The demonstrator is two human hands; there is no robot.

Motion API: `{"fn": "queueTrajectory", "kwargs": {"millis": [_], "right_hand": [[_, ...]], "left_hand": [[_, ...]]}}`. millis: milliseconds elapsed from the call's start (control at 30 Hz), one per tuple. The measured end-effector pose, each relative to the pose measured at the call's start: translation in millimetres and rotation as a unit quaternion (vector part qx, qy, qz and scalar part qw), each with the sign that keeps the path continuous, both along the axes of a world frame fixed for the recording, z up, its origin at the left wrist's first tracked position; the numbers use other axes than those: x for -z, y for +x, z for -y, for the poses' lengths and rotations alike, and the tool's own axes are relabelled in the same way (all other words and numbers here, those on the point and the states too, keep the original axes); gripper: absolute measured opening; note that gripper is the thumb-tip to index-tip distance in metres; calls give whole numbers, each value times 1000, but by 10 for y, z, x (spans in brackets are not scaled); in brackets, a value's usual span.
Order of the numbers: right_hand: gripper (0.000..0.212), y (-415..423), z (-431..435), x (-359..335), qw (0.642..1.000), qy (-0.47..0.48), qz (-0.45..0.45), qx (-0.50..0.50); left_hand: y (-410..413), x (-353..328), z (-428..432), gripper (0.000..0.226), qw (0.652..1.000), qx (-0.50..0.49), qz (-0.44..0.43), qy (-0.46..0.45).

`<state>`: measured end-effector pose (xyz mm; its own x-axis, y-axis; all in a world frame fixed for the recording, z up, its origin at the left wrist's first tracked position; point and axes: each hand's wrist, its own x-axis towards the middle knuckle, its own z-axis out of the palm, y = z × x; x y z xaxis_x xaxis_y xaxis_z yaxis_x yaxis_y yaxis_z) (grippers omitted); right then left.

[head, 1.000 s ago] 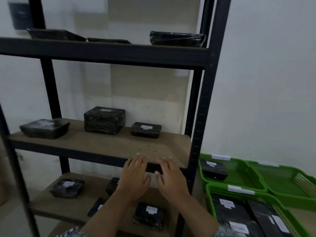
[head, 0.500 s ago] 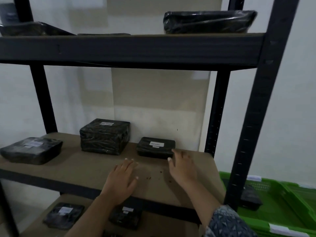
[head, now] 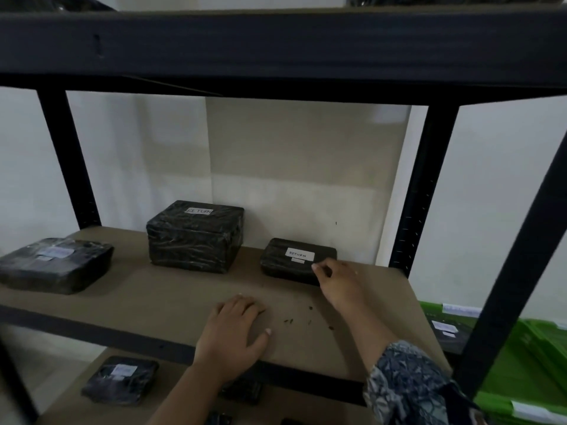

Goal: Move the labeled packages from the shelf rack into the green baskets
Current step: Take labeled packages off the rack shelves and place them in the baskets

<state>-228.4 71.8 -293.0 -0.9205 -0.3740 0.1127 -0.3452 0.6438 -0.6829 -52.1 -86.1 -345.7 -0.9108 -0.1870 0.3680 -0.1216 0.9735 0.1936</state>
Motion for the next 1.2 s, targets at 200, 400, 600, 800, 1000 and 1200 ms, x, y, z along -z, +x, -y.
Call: {"fn": "queueTrajectory", "kwargs": {"millis": [200,400,600,800,1000,1200], "right_hand": [[32,30,104,-21,988,-132,38,66],[110,-14,70,-74,974,-182,126,55],[67,14,37,4,966,-236,99,29],[58,143,13,42,948,-298,84,70],[51,394,-214,32,926,-342,126,100],[45,890,-518,-8,912,-371,117,130]], "left_hand": [[-7,-13,5,59,1000,1,-16,1],[-23,-14,16,56,999,3,-32,-8],[-36,0,21,59,1000,0,-18,-8],[-33,-6,9,63,1000,-4,-13,-3],[-4,-25,-9,59,1000,5,-28,13],[180,3,-106,46,991,56,-104,57]]}}
